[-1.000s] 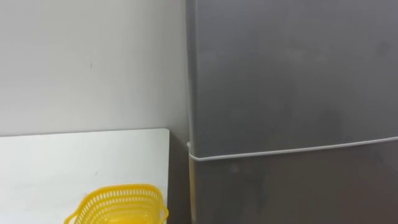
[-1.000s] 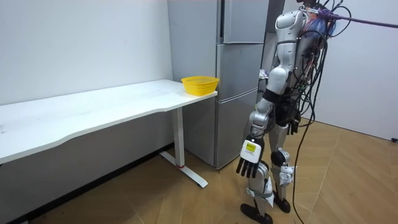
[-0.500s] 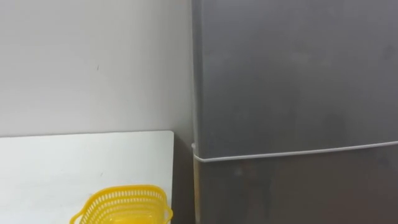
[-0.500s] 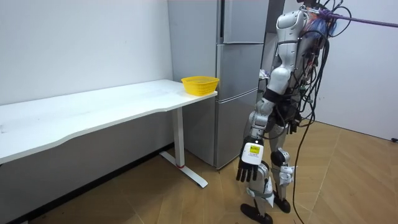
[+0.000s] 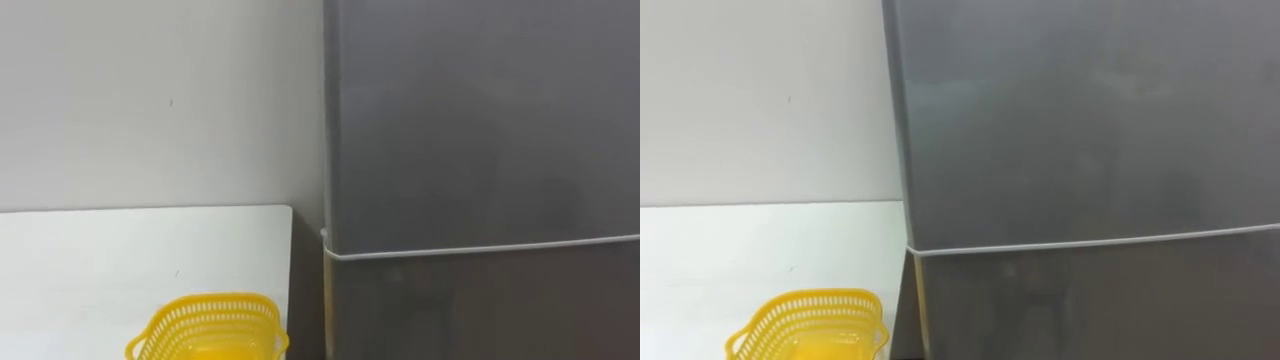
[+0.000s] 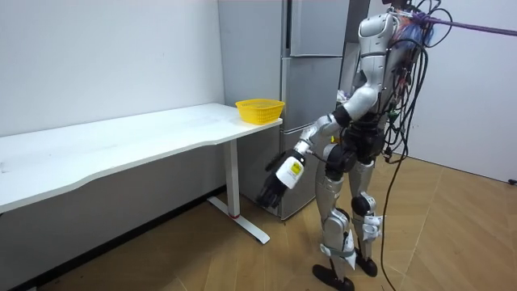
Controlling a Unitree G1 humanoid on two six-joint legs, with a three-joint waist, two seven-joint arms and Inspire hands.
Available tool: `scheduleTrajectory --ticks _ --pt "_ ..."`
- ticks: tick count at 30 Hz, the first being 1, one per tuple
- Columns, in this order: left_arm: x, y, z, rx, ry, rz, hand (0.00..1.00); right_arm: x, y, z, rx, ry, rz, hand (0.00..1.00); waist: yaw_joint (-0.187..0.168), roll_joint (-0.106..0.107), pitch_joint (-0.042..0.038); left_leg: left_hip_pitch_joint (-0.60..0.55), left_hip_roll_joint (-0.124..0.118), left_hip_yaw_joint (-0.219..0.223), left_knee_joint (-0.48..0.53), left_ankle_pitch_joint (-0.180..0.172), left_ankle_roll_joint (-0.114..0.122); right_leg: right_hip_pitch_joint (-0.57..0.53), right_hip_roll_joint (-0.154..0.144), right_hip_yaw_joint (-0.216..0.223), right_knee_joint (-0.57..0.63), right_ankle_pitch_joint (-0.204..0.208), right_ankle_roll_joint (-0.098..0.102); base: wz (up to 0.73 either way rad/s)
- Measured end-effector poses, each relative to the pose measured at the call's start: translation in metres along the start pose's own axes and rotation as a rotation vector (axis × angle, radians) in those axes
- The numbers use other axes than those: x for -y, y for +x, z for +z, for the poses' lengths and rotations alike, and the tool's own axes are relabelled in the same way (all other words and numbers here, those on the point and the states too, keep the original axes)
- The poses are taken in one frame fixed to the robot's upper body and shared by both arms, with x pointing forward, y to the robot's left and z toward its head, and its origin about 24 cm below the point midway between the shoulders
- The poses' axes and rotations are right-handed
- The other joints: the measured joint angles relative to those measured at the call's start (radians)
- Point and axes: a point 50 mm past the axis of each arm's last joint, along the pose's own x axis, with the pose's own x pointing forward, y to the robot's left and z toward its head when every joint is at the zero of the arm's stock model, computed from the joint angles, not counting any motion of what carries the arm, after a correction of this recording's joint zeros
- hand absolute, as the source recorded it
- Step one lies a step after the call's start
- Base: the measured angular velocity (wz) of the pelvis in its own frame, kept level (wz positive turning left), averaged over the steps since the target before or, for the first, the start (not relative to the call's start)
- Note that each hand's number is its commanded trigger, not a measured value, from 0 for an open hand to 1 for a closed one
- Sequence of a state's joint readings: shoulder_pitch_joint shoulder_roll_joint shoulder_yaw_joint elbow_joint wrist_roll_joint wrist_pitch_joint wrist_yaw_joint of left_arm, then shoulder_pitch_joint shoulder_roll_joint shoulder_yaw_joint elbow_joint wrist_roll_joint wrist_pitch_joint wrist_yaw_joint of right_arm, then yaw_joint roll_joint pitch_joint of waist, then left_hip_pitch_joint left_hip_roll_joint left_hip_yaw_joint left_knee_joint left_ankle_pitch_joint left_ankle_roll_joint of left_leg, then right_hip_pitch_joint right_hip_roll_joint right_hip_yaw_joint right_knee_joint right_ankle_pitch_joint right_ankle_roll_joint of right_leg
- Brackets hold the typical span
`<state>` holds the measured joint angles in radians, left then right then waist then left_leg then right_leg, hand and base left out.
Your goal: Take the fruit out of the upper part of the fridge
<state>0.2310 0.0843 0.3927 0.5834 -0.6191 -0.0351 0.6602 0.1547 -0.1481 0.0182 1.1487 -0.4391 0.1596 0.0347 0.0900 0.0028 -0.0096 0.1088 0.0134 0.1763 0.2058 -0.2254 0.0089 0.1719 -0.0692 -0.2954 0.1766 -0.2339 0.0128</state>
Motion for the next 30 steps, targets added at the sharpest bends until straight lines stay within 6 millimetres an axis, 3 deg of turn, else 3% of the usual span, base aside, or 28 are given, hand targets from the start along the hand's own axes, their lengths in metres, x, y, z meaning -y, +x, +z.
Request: scheduleTrajectory --ticks 4,9,12,16,23,25,27,30 --pt "0.009 -0.009 0.028 0.102 -0.099 0.029 0.00 0.002 0.000 0.006 0.046 -0.003 -0.024 0.00 0.002 0.003 -0.0017 -0.007 -0.006 0.000 -0.001 0.000 0.000 -0.016 0.004 0.007 0.013 -0.001 0.001 -0.05" --pt "0.019 -0.036 0.089 0.354 -0.296 -0.019 0.00 0.003 -0.001 0.010 0.079 -0.002 -0.034 0.00 0.006 0.002 -0.0010 -0.005 -0.004 0.001 -0.003 0.000 0.000 -0.018 0.006 0.018 0.012 -0.001 0.000 -0.04" --pt "0.024 -0.056 0.116 0.526 -0.315 -0.070 0.00 0.001 -0.001 0.005 0.073 -0.002 -0.027 0.00 0.003 0.003 -0.0004 -0.002 -0.005 -0.002 -0.005 0.000 0.001 -0.016 0.006 0.016 0.012 -0.001 0.001 0.01" --pt "0.029 -0.076 0.136 0.693 -0.294 -0.142 0.00 -0.002 -0.001 0.000 0.060 0.000 -0.013 0.00 -0.004 0.007 0.0005 -0.005 -0.006 -0.022 -0.004 0.000 0.001 -0.013 0.003 0.002 0.013 -0.001 0.001 0.06" --pt "0.044 -0.127 0.171 0.908 -0.349 -0.435 0.00 -0.010 0.000 -0.010 0.019 -0.003 0.074 0.00 -0.006 0.004 0.0069 -0.018 -0.007 -0.032 0.002 0.000 0.001 -0.013 0.001 -0.007 0.010 -0.001 0.001 0.04" --pt "0.050 -0.143 0.182 0.966 -0.364 -0.537 0.00 -0.011 0.000 -0.010 0.011 -0.009 0.091 0.00 -0.017 0.004 0.0115 -0.027 -0.009 -0.044 0.007 0.000 0.002 -0.013 0.002 -0.010 0.008 -0.001 0.001 0.14" --pt "0.057 -0.167 0.193 1.058 -0.365 -0.697 0.00 -0.008 0.001 -0.004 0.019 -0.013 0.105 0.00 -0.030 0.003 0.0216 -0.044 -0.010 -0.048 0.018 0.000 0.002 -0.023 0.003 -0.012 0.006 -0.002 0.002 0.11" --pt "0.071 -0.188 0.199 1.089 -0.354 -0.909 0.00 -0.005 0.001 0.000 0.029 -0.034 0.101 0.00 -0.037 0.013 0.0212 -0.063 -0.009 -0.046 0.027 -0.001 0.003 -0.037 0.004 -0.010 0.008 -0.001 0.002 0.00"
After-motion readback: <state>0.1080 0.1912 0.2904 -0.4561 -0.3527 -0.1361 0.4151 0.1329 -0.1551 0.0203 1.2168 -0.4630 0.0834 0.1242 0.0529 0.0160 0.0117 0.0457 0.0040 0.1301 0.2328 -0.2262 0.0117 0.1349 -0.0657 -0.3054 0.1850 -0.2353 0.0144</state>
